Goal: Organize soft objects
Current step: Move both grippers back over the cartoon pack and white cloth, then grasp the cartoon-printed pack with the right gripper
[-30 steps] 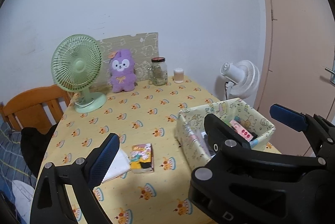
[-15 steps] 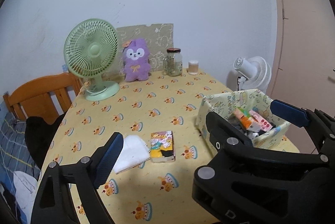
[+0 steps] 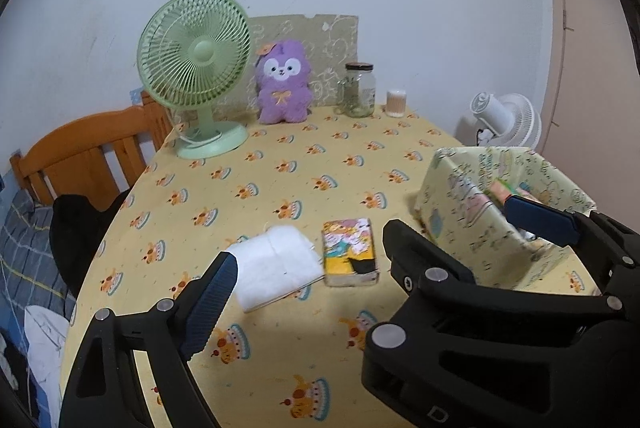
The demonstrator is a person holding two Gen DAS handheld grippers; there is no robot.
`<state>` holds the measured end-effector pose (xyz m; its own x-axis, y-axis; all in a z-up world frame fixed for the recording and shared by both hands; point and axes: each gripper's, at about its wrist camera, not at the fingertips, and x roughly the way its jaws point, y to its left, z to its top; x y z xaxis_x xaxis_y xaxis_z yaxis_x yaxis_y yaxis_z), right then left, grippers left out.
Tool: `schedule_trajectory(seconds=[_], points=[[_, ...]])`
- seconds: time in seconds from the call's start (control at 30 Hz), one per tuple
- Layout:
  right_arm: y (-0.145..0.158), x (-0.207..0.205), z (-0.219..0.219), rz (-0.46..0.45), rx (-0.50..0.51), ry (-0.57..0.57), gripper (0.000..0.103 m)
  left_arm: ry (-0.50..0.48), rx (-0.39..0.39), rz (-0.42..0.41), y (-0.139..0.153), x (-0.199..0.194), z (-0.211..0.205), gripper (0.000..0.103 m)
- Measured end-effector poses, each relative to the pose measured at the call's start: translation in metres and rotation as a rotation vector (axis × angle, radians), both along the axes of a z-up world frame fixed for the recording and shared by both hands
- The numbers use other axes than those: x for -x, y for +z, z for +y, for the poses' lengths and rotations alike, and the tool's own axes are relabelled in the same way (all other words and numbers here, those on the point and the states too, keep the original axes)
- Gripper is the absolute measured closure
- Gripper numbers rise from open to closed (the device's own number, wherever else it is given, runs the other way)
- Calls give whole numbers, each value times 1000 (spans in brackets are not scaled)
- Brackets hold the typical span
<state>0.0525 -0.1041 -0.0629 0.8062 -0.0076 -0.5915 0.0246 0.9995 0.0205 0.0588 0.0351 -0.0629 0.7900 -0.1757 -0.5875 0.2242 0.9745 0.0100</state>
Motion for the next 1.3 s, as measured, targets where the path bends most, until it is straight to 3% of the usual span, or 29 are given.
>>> schedule_trajectory(seconds=[0.57, 0.63, 1.1, 1.3], points=[[-38, -41, 22, 104, 3, 63, 12, 79, -4, 99, -36, -30, 24, 13], [-43, -46, 25, 110, 9, 69, 18, 87, -6, 114, -41, -35, 27, 13], [-72, -76, 26, 195, 30, 52, 26, 104, -30, 189, -66, -58, 29, 13], [-80, -86, 27, 219, 35, 49, 36, 116, -52, 203, -73, -68, 29, 13]])
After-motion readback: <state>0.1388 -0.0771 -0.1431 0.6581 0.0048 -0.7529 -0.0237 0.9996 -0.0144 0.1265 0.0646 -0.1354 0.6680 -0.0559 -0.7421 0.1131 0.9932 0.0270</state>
